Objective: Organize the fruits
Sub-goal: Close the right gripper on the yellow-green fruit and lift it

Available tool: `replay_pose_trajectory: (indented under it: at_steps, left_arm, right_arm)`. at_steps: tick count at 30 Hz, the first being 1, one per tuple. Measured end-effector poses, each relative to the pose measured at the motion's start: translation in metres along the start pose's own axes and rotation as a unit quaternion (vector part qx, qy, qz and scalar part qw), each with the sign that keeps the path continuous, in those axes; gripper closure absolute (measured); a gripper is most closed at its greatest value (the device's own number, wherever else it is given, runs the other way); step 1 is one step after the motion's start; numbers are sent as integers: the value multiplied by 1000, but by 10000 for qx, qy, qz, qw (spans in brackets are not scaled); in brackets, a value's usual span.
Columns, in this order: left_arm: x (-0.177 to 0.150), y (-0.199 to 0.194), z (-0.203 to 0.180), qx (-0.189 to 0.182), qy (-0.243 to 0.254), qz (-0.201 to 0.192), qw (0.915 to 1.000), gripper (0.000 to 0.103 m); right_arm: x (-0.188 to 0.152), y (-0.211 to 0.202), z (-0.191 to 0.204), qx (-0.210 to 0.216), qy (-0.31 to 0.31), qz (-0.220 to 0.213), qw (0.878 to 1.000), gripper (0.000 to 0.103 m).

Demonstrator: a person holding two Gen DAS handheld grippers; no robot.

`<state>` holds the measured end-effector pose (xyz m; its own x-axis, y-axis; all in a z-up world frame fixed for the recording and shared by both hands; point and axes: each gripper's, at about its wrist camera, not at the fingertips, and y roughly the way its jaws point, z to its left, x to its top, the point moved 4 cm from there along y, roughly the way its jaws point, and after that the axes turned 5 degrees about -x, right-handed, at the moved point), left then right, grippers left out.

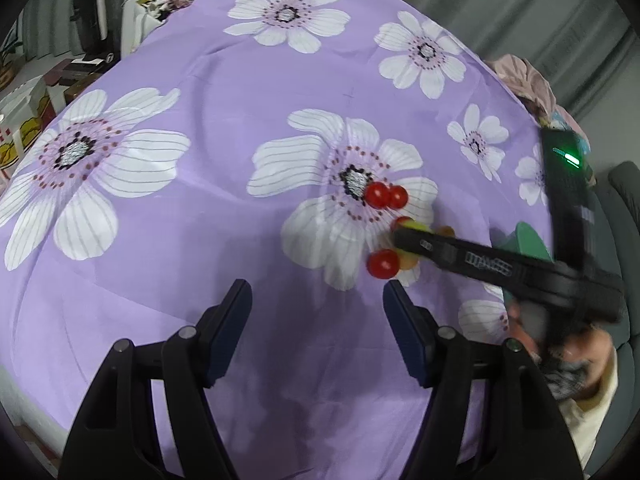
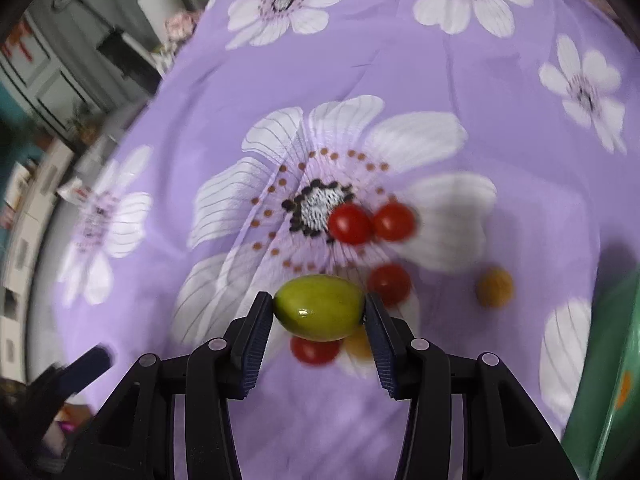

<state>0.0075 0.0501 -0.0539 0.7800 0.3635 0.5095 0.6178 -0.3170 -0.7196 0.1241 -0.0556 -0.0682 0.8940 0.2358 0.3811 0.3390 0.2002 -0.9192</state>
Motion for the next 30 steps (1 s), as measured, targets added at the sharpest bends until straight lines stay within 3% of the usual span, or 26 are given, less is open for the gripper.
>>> replay_pose_trajectory:
  at_steps: [6, 12, 18, 20, 23, 30]
  left_arm:
    - [-6, 22, -23, -113, 212, 206, 9995, 35]
    - [-18, 52, -43, -136, 444, 552, 9974, 38]
    - [-25, 69, -58, -166, 684, 810, 9942, 43]
    - [-26, 71, -62, -254, 733, 844, 9934, 43]
    - [-27, 71, -68, -391, 795, 863, 9923, 44]
    - [-33, 84, -88, -755, 839, 1085, 9877, 47]
  right_arm:
    - [-45, -26, -41, 260, 466, 35, 9986, 55]
    - [-73, -17, -70, -46, 782, 382, 9962, 54]
    - [-74, -16, -75, 65, 881, 346, 9955, 55]
    - [-73, -20, -77, 155, 929, 249, 9952, 54]
    - [-73, -28, -84, 283, 1037, 138, 9941, 46]
    - [-60, -35, -84, 719, 1213, -199, 9898, 46]
